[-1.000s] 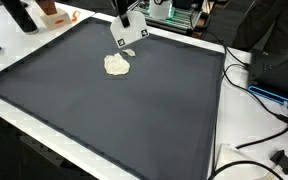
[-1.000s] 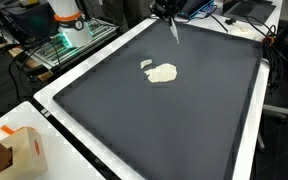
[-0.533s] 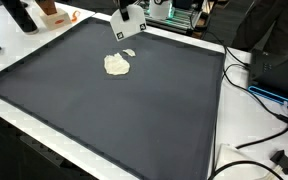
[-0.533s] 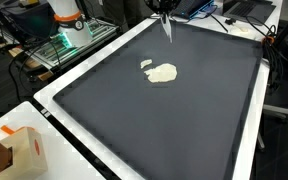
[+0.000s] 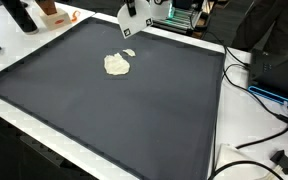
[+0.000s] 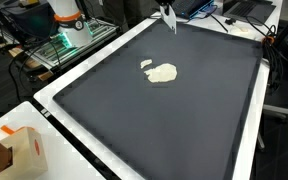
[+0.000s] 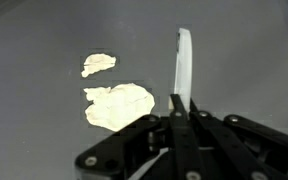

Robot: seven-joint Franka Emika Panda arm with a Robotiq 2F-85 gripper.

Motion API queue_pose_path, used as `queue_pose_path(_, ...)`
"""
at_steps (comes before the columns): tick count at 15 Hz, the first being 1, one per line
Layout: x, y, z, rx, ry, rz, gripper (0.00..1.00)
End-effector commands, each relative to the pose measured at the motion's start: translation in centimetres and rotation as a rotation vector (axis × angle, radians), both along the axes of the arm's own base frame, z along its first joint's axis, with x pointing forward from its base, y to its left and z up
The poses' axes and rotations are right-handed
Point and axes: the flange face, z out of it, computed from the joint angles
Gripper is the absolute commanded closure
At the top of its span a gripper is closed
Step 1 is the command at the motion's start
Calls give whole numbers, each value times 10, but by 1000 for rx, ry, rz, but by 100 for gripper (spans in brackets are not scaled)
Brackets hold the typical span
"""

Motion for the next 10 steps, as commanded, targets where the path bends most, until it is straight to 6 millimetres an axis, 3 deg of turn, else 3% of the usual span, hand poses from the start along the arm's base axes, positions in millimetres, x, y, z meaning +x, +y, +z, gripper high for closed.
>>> queue_pose_path(1, 0, 0, 1, 0, 1, 1, 96)
queue_pose_path(10, 0, 0, 1, 0, 1, 3, 99)
